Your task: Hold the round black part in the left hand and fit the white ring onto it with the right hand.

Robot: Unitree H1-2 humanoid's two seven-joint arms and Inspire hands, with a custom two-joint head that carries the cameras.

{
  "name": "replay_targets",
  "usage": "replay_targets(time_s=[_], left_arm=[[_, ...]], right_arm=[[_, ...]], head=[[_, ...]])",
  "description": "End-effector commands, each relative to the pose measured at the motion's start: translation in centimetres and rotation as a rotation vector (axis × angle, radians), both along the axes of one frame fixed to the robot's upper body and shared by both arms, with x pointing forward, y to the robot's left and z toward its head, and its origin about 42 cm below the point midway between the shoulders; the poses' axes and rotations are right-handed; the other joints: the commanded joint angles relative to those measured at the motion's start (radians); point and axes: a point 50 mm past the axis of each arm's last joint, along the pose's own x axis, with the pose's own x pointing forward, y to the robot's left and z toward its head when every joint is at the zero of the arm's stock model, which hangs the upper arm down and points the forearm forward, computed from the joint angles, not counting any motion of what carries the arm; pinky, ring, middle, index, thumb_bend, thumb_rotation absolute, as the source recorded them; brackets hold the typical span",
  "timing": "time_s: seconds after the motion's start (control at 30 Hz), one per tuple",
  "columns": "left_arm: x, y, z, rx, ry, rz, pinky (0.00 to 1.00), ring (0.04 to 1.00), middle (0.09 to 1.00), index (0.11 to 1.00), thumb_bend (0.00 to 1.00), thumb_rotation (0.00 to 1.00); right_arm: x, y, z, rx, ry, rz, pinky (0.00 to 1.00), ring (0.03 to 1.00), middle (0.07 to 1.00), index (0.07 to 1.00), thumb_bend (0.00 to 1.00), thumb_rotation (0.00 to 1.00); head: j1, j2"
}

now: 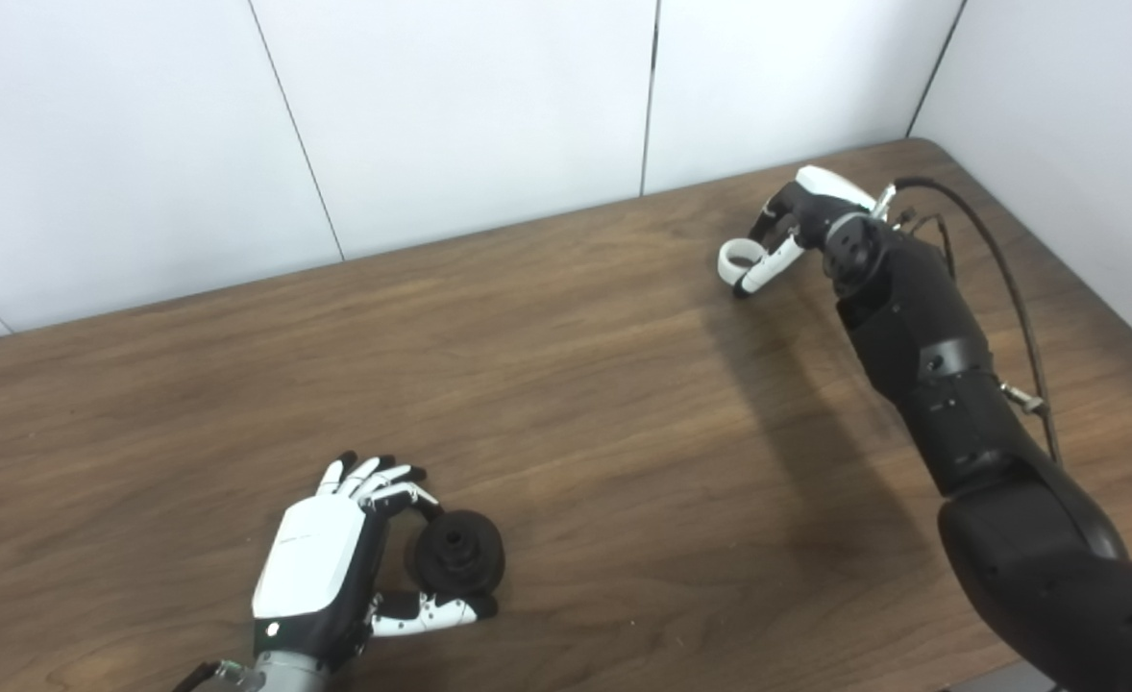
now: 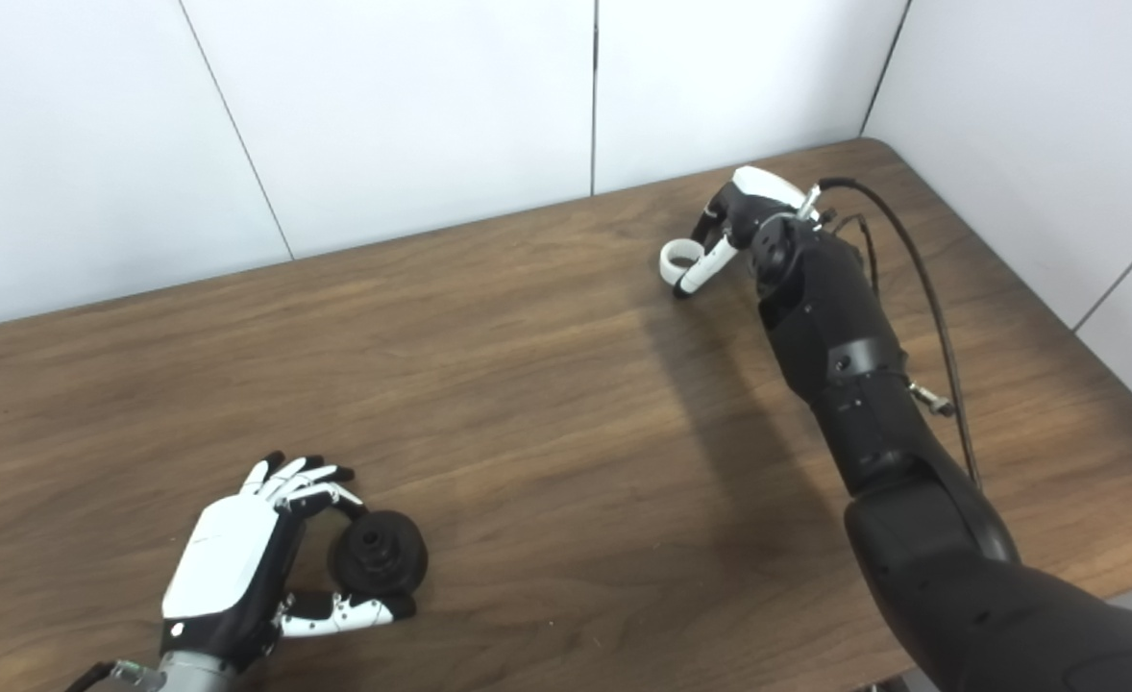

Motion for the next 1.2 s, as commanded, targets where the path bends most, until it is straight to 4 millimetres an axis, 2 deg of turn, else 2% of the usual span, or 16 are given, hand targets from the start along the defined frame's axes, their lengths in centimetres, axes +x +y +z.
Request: replay_targets(time_s=[0.0, 0.37, 0.47, 0.57, 0.67, 0.87, 0.93, 1.03, 1.17], left_arm=[[-0.5, 1.1, -0.9, 0.061, 0.048, 0.021, 0.99, 0.900, 0.809, 0.485, 0.52, 0.05], [-0.5, 1.1, -0.8, 0.056, 0.052, 0.025, 0.99, 0.900, 0.808, 0.485, 0.52, 0.05], [-0.5, 1.0, -0.8, 0.062, 0.054, 0.023, 1.00, 0.905, 0.812, 0.485, 0.52, 0.05], [-0.5, 1.0, -0.8, 0.064, 0.053, 0.022, 1.00, 0.905, 0.811, 0.485, 0.52, 0.05], [-0.5, 1.0, -0.8, 0.063, 0.046, 0.021, 0.99, 0.900, 0.808, 0.485, 0.52, 0.05], [-0.6, 0.9, -0.8, 0.063, 0.046, 0.022, 0.99, 0.897, 0.807, 0.485, 0.52, 0.05], [-0.5, 0.8, -0.8, 0.065, 0.046, 0.020, 0.99, 0.897, 0.807, 0.485, 0.52, 0.05], [-0.5, 0.6, -0.8, 0.067, 0.046, 0.020, 0.99, 0.900, 0.808, 0.485, 0.52, 0.05], [-0.4, 0.3, -0.7, 0.070, 0.045, 0.021, 0.99, 0.897, 0.807, 0.485, 0.52, 0.05]], right_arm=[[0.6, -0.1, 2.6, -0.025, -0.094, -0.001, 0.91, 0.869, 0.768, 0.487, 0.53, 0.13], [0.4, 0.0, 2.5, -0.025, -0.106, 0.005, 0.87, 0.825, 0.747, 0.486, 0.52, 0.13], [0.4, 0.0, 2.5, -0.027, -0.106, 0.005, 0.82, 0.803, 0.737, 0.486, 0.52, 0.13], [0.2, 0.2, 2.8, -0.021, -0.113, 0.015, 0.83, 0.810, 0.736, 0.486, 0.52, 0.13], [0.0, 0.7, 3.4, -0.029, -0.119, 0.040, 0.89, 0.847, 0.763, 0.486, 0.52, 0.13], [-0.7, 3.4, 5.7, -0.051, -0.138, 0.158, 0.96, 0.862, 0.768, 0.486, 0.52, 0.13], [-1.0, 4.4, 6.4, -0.051, -0.143, 0.207, 0.99, 0.890, 0.797, 0.485, 0.52, 0.13], [-1.5, 6.2, 7.3, -0.046, -0.148, 0.278, 1.00, 0.889, 0.791, 0.485, 0.52, 0.13], [-2.3, 8.6, 8.4, -0.079, -0.121, 0.385, 1.00, 0.925, 0.834, 0.486, 0.52, 0.13]], head=[[-0.001, 0.001], [-0.002, 0.003], [-0.001, 0.002], [0.005, 0.004], [0.012, 0.007], [0.023, 0.011], [0.032, 0.013], [0.040, 0.015], [0.063, 0.020]])
